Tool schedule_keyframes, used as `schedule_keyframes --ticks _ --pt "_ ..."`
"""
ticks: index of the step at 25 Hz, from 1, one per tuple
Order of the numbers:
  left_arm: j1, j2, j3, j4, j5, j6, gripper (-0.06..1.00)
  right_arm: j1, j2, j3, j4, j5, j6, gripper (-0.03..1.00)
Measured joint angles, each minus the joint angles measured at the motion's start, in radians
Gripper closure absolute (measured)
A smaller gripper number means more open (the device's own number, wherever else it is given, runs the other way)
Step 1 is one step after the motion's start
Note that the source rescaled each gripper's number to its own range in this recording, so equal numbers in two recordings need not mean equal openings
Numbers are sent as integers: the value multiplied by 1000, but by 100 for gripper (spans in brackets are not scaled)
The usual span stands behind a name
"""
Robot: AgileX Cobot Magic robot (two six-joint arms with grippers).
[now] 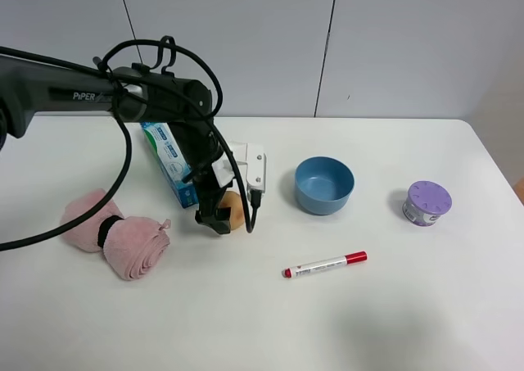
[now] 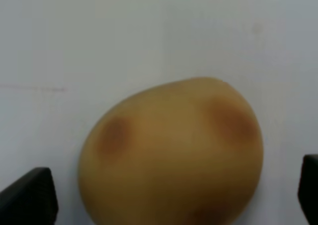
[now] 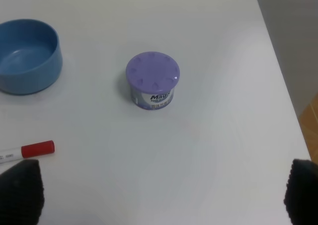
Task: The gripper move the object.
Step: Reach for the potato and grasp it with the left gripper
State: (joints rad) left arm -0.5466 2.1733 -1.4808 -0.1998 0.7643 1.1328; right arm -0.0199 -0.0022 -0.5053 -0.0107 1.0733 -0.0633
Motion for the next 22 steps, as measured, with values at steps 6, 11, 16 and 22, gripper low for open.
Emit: schedule_keyframes --ticks 6,11,16,22 --pt "0 24 0 -3 -29 0 -3 0 0 0 0 0 0 -3" --pt "0 49 0 -23 -30 0 -1 0 0 0 0 0 0 -3" --pt "0 50 0 -27 -31 0 7 0 0 0 0 0 0 -3" --pt "1 48 0 -27 -37 0 64 0 0 0 0 0 0 -3"
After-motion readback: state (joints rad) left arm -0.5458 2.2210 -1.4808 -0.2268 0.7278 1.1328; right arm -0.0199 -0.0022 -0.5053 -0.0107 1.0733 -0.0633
